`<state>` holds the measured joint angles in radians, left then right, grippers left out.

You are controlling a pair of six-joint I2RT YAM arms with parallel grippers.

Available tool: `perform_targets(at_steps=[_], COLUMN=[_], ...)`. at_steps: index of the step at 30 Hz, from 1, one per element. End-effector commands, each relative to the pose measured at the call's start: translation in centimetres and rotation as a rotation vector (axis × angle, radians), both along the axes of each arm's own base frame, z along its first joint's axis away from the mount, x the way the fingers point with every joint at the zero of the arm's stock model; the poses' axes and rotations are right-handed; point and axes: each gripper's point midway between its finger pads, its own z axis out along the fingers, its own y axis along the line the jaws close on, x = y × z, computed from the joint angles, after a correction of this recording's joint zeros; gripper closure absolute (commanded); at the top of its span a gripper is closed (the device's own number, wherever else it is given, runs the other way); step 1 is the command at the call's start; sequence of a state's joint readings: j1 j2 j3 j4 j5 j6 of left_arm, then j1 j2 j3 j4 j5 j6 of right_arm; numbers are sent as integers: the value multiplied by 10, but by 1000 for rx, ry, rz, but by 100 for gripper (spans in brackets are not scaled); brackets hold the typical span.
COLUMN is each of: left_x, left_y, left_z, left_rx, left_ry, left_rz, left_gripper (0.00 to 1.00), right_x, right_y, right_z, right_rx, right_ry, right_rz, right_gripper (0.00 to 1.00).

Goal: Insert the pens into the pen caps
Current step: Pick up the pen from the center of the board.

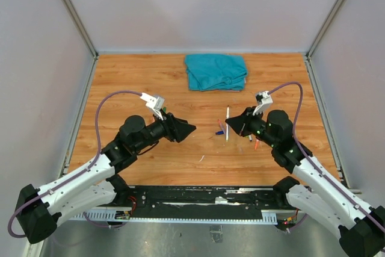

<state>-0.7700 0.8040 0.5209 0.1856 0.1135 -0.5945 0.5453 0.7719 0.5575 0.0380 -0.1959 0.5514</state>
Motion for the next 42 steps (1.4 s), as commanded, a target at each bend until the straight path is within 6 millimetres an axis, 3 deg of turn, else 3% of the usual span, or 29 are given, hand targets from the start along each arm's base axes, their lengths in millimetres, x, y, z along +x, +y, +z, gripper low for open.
perform_targets(at_steps=[1,9,22,30,35,36,39,42], left_x=[-5,-23,-20,-19,-18,-18,-18,-16], left_y=[-16,-43,-56,-62,-63,-63,-64,-64], left_z=[19,25,17,18,23,24,24,19], left_rx=[-97,-153,-136,-142,-159,-161,-155,-137], left_ry=[-60,-93,-76,-75,-81,-83,-80,-67], left_rz=[-42,-163,-187,-196,-194,-196,-198,-190], left_gripper=[37,35,37,53,65,68,92,99], right_x=[-12,-24,-41,-48,-51,-51,-51,-52], right_y=[24,49,81,87,89,90,90,89], right_z=[35,55,76,82,76,74,70,69], right_rx=[233,432,501,510,494,493,483,476], right_ry=[-65,-65,-99,-113,-115,-116,-116,-125], right_rz=[114,225,344,390,401,401,401,402], right_gripper=[99,99,99,99,99,99,99,99])
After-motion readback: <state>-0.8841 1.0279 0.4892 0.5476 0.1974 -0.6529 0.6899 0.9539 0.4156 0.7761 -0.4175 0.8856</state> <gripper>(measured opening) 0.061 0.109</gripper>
